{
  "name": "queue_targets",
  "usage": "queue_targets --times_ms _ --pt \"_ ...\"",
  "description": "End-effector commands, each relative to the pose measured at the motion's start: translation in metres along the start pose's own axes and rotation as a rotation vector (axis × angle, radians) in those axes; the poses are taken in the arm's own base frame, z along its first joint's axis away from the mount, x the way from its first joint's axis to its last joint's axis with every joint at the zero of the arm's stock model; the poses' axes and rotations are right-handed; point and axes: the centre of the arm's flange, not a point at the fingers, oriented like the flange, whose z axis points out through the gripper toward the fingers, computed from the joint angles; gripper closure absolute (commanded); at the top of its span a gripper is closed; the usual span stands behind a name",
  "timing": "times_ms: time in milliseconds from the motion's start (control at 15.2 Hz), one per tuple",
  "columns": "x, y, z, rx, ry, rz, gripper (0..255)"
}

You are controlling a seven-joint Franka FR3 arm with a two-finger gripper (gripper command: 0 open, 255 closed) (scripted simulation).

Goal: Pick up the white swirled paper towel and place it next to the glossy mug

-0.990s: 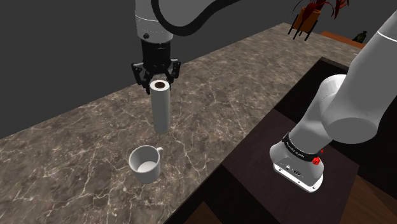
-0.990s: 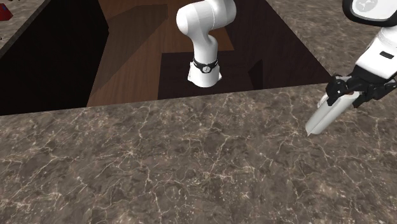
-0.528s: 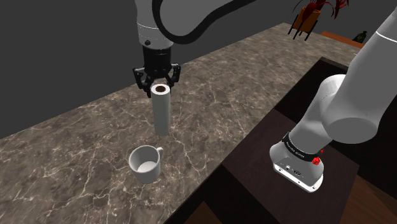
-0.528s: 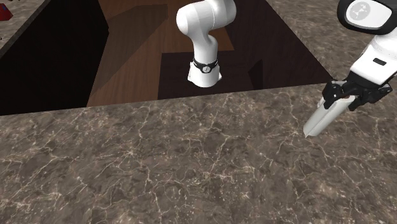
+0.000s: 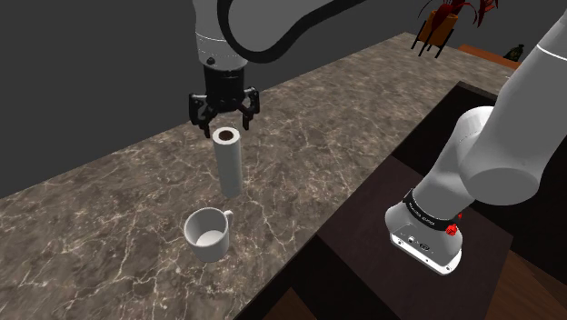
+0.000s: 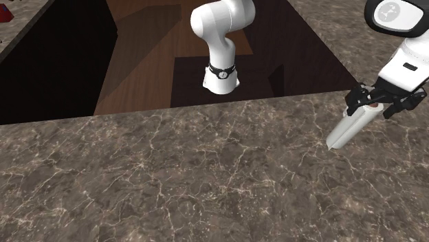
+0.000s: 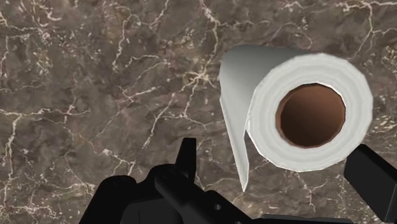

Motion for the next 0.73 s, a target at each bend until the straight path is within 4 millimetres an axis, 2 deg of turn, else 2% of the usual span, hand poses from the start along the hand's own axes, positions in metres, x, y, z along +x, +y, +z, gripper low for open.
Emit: queue_targets --times_ms 0,198,660 --pt "0.0 0.0 -0.013 0.0 0.0 0.0 0" --pt "0.0 0.0 -0.05 0.0 0.0 0.0 0" --pt "0.0 0.0 -0.05 0.0 0.0 0.0 0"
